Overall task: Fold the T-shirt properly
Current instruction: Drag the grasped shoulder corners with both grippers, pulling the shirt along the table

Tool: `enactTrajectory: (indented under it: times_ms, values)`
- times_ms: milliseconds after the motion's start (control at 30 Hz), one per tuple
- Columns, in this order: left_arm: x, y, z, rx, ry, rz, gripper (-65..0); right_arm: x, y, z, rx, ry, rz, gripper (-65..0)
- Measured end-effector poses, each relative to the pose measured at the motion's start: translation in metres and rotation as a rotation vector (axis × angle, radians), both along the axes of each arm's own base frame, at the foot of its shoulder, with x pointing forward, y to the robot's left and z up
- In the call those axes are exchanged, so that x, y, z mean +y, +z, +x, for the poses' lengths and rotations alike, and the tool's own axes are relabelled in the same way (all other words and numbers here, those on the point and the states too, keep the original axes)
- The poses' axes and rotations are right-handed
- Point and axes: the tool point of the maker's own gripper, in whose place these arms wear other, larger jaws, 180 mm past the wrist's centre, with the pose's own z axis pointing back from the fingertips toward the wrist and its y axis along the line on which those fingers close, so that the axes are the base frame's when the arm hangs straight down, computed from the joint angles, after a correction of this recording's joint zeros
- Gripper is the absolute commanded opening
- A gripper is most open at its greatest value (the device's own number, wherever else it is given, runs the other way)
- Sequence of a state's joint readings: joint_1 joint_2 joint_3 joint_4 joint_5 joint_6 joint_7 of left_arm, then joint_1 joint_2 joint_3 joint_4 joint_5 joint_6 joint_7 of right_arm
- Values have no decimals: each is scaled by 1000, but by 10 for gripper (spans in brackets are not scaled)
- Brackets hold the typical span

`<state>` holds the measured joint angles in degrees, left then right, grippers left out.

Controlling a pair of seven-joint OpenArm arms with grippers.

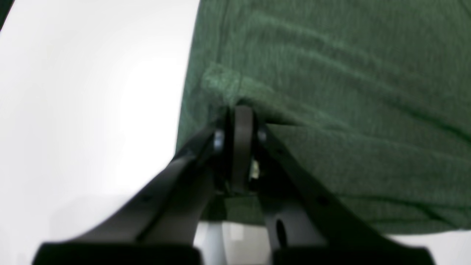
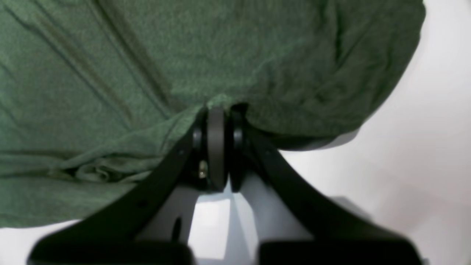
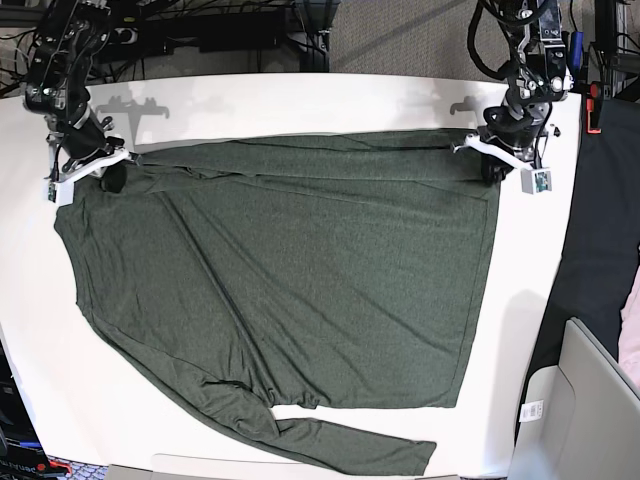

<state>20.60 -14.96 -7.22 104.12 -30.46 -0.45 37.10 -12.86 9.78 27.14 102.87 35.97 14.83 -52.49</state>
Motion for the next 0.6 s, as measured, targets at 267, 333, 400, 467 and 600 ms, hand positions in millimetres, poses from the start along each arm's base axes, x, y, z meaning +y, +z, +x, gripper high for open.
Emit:
enactTrajectory:
  times_ms: [267, 333, 400, 467, 600]
  values:
    - [2, 1, -12, 91, -16, -2, -448, 2, -5, -6, 17, -1, 6, -645]
    - [12, 2, -19, 113, -2, 16, -405, 2, -5, -6, 16, -1, 6, -645]
    - [23, -3, -35, 162, 26, 24, -371, 2, -5, -6, 17, -1, 5, -645]
    - [31, -8, -49, 202, 46, 33, -356, 2, -5, -6, 16, -2, 8, -645]
    - [29, -12, -55, 229, 49, 19, -356, 2, -5, -6, 16, -2, 8, -645]
